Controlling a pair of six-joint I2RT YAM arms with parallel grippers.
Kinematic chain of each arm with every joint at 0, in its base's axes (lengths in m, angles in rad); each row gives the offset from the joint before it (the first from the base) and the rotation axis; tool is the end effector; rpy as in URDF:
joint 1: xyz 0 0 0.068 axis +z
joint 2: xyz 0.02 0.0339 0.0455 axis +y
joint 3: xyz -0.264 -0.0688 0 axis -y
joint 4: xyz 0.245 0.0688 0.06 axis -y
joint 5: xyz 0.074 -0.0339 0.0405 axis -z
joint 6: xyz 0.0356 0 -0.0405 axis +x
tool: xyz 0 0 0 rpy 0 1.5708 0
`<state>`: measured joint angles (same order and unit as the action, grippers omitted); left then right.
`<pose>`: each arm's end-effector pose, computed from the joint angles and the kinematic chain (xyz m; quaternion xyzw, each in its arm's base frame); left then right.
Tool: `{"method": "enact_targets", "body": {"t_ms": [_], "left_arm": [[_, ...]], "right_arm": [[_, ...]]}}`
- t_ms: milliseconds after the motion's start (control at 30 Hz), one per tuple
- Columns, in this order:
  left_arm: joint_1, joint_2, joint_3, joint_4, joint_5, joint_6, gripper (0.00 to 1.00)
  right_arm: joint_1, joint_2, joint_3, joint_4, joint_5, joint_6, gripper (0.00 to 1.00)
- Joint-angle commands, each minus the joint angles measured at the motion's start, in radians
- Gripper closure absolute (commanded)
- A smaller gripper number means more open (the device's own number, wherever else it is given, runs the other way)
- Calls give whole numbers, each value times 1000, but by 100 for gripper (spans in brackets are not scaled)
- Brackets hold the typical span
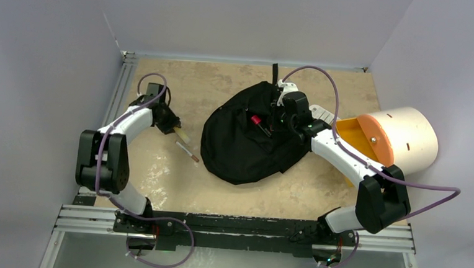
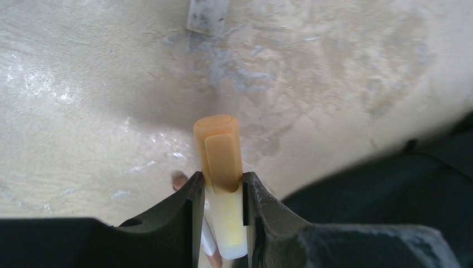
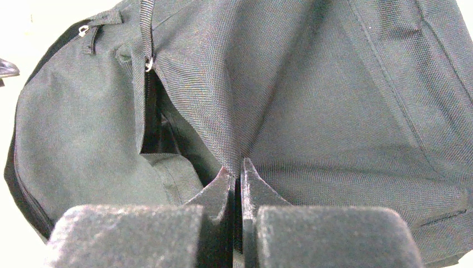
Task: Pack the student bag
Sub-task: Pick up the stationery from the center of the board, then place the stationery in the student bag.
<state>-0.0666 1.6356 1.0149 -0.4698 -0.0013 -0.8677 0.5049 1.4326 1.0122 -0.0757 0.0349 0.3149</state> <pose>0.3212 -0.0214 0.1861 -0.3789 0.8944 -0.1065 0.2126 0.2878 0.1576 0.2776 -0.0726 0.8559 0.1902 0.4754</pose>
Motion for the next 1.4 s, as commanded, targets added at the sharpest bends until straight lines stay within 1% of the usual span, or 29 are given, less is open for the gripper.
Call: {"method": "enact_targets", "body": {"t_ms": [0,100,200,333,467,667,833,1000,1100,1367], "left_arm": [[1,-126,20,-3,35,32,80],[-7,-174,20,-22,40,37,80],[-41,-224,25,-38,46,30,80],[-149,-279,36,-30,48,-10,79],[-266,-288,56,18,68,-84,79],[-424,-197,143,102,78,-120,79],[-519,-88,234,139,68,-121,79],[-573,-7,296,181,88,-116,79],[-592,28,320,212,111,-120,80],[-640,120,397,231,136,-127,80]], "right_arm": [[12,-37,15,24,-20,16,100],[13,-34,17,25,-24,18,100],[13,-37,15,30,-21,21,100],[12,-48,8,41,-20,28,100],[12,-55,0,49,-23,35,100],[13,-61,-1,50,-28,36,100],[12,-68,-3,54,-31,36,100],[12,-86,-19,70,-33,36,100],[12,-99,-27,118,-61,28,100],[12,-102,-12,113,-65,18,100]]}}
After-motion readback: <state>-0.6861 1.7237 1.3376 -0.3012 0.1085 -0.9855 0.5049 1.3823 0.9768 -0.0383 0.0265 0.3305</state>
